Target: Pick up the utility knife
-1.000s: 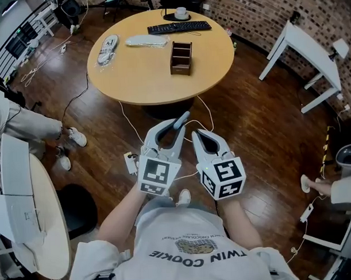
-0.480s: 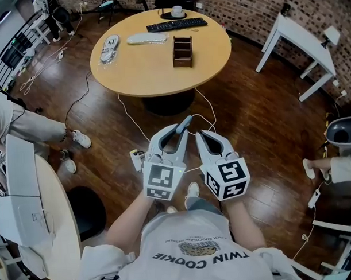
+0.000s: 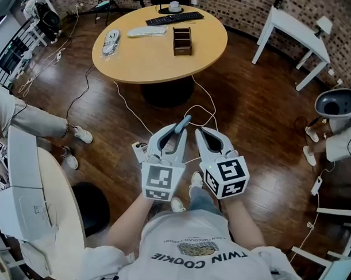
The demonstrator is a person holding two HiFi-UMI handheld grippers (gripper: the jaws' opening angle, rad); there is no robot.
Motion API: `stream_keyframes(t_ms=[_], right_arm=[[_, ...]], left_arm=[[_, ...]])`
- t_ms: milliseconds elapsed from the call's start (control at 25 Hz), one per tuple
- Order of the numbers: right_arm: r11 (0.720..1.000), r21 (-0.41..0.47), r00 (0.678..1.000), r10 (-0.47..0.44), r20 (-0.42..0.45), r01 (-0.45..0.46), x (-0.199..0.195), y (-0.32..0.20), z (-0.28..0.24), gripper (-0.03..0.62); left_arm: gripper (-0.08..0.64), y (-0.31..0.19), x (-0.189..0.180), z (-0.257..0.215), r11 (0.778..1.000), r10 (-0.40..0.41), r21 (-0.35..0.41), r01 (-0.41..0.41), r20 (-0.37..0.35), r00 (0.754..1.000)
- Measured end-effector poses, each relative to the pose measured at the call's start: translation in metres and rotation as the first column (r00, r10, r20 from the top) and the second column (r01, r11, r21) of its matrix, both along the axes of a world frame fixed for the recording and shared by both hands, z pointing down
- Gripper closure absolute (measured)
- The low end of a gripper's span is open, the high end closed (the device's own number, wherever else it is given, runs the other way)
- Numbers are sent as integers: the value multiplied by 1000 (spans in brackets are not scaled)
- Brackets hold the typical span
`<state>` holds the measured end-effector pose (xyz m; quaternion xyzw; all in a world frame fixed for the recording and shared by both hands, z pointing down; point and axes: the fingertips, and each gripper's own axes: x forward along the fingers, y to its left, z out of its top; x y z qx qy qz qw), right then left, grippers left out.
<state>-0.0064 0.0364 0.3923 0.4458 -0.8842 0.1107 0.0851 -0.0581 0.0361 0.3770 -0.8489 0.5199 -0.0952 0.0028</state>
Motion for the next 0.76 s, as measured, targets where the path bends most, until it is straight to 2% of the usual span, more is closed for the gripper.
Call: stream_keyframes(t_ms=[360, 760], right_arm=[[1000, 10, 1000, 6, 8, -6, -3, 37, -1, 591], [1000, 16, 1000, 11, 1, -11, -3, 57, 2, 591]], left_arm=[[489, 39, -1, -3, 1000, 3, 11, -2, -5, 1000], [491, 57, -2, -3, 1000, 2, 27, -2, 3, 1000]])
